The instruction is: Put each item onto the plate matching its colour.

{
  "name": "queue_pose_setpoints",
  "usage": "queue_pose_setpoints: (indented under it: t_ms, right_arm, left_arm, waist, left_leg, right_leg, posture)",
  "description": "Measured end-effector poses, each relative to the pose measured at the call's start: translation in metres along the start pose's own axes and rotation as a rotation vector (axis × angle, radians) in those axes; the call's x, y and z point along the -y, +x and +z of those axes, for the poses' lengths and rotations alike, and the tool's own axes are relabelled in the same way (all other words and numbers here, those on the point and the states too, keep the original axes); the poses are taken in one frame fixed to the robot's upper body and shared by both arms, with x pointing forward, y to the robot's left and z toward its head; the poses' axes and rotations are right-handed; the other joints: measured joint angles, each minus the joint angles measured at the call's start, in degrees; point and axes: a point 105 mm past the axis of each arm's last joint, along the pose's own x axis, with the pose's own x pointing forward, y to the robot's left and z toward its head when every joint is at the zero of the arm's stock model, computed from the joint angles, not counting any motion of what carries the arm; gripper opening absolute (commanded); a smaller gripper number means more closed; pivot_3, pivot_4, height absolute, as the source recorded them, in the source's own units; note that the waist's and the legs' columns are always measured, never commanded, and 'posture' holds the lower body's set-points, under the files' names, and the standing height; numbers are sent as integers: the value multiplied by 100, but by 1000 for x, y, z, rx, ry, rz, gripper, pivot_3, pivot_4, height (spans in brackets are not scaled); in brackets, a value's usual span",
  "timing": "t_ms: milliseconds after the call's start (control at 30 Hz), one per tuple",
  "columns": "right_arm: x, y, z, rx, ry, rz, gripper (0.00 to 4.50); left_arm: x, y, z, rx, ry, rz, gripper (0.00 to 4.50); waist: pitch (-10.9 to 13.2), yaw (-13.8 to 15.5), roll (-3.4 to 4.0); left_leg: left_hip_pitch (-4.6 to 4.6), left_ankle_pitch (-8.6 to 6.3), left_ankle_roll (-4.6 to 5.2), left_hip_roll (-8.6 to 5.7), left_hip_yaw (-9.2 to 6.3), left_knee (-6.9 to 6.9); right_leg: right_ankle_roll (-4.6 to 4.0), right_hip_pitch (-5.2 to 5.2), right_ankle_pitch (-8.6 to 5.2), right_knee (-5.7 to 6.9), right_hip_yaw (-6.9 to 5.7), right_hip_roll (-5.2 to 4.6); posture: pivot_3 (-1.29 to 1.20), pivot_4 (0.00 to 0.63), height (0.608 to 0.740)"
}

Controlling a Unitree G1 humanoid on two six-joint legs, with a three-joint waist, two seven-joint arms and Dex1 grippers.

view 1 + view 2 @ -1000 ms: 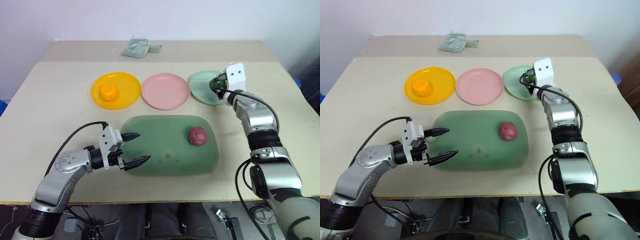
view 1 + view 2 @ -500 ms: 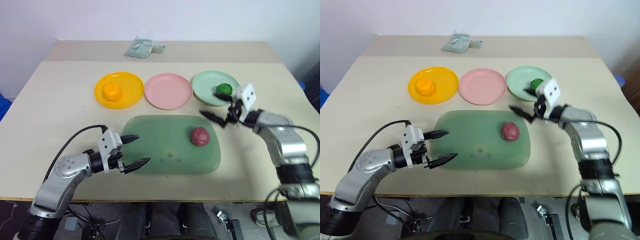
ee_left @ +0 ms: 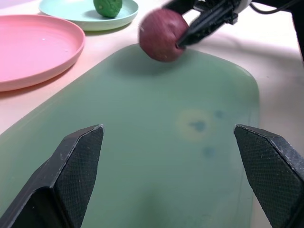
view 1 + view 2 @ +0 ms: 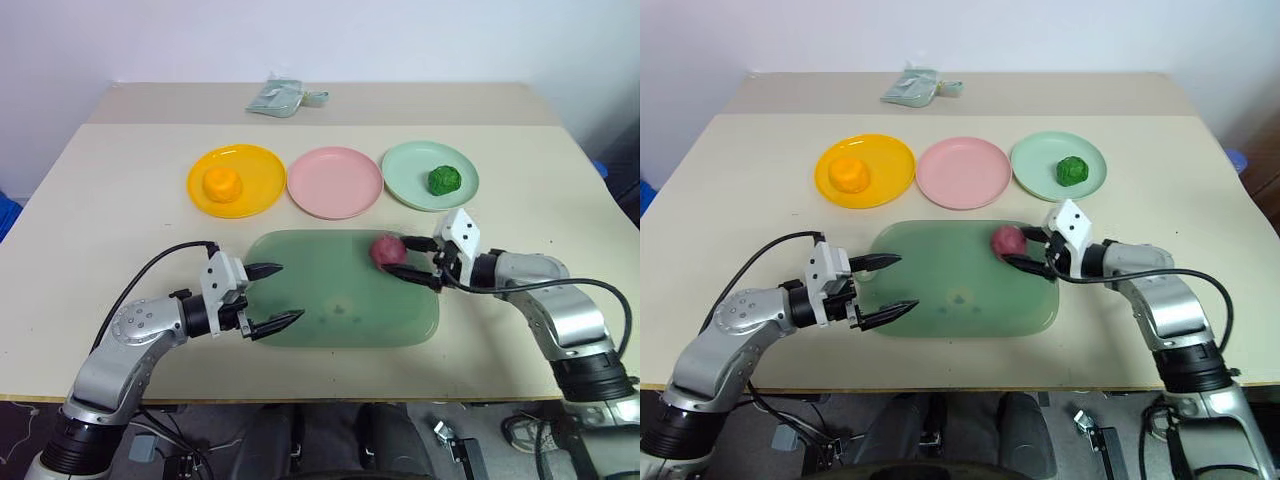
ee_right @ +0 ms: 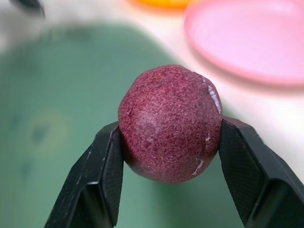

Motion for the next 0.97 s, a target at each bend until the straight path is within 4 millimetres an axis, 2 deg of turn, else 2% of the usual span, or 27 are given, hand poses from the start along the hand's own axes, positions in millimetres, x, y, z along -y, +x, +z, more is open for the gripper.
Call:
queue_pose_setpoints:
  t_ms: [100,200,267,300,333,367,500,533,600,767,867,967]
  right_arm:
    - [17,41,25,78,-11,-135,2292]
    - [30,68,25,52,-8,-234,2292]
    - [34,87,16,20,19,-281,3317]
    - [34,94,12,9,32,-290,3671]
    - [35,99,9,2,37,-301,4300]
    - [36,100,8,-2,33,-308,4413]
    - [46,97,15,41,-9,-342,4413]
    - [48,94,16,50,-25,-339,4413]
    - [51,76,19,86,-65,-322,4413]
    - [62,13,-11,52,-54,-317,4413]
    - [68,-37,-29,0,-12,-332,4413]
    - [70,-78,-36,-48,37,-332,4413]
  left_arm:
    - [-37,-13,-3,12,-9,248,4500]
    - [-54,-26,-4,30,-26,384,4500]
    - [-56,-31,-7,31,-40,431,4500]
    - [-54,-32,-8,31,-45,442,4500]
    - [-51,-32,-8,35,-52,452,4500]
    - [-49,-32,-8,39,-54,454,4500]
    - [-45,-32,-4,45,-49,476,4500]
    - [-44,-33,-3,48,-48,481,4500]
    - [-43,-35,-2,49,-48,507,4500]
    - [-56,-55,-10,-3,-25,631,4500]
    - [-70,-82,-18,-49,-13,736,4500]
    - [-79,-109,-25,-97,1,825,4500]
  waist:
    - [0,-74,0]
    - [-1,-67,-1]
    - [-1,-82,-2]
    - [-1,-86,-2]
    - [0,-83,-1]
    - [0,-74,-1]
    - [0,-90,-1]
    - [0,-99,-1]
    - [-1,-70,-1]
    - [-1,-65,-1]
    - [0,-74,-1]
    - [0,-90,-1]
  left_leg:
    - [-1,5,-9,-1,-4,-8]
    - [-6,3,-6,-8,-6,-13]
    - [-9,2,-3,-12,-3,-17]
    - [-9,2,-4,-11,-4,-17]
    - [-9,2,-4,-12,-3,-18]
    - [-9,3,-4,-12,-5,-18]
    - [-8,4,-6,-10,-4,-18]
    - [-8,4,-6,-9,-4,-18]
    - [-8,3,-6,-10,-8,-21]
    - [-8,3,-5,-9,-4,-21]
    - [-7,3,-4,-5,-1,-21]
    - [-2,2,-2,1,5,-23]
  right_leg:
    - [-2,-10,-1,11,-2,4]
    - [-2,-9,-1,12,-6,2]
    - [-2,-8,-1,13,-6,1]
    - [-2,-8,-1,12,-7,1]
    - [-2,-9,-1,12,-6,1]
    - [-2,-8,-1,12,-7,1]
    - [-2,-7,-1,12,-7,4]
    - [-2,-7,-1,12,-7,5]
    - [-2,-6,-1,11,-8,4]
    - [-1,-1,-1,7,-8,4]
    - [-1,-3,-1,4,-7,4]
    - [-1,-2,-1,-12,-6,3]
  posture:
    - [0,150,740]
    - [0,150,740]
    - [0,150,740]
    - [0,150,740]
    - [0,150,740]
    - [0,150,740]
    - [0,150,740]
    - [0,150,740]
    - [0,150,740]
    - [0,150,740]
    - [0,150,740]
    - [0,150,740]
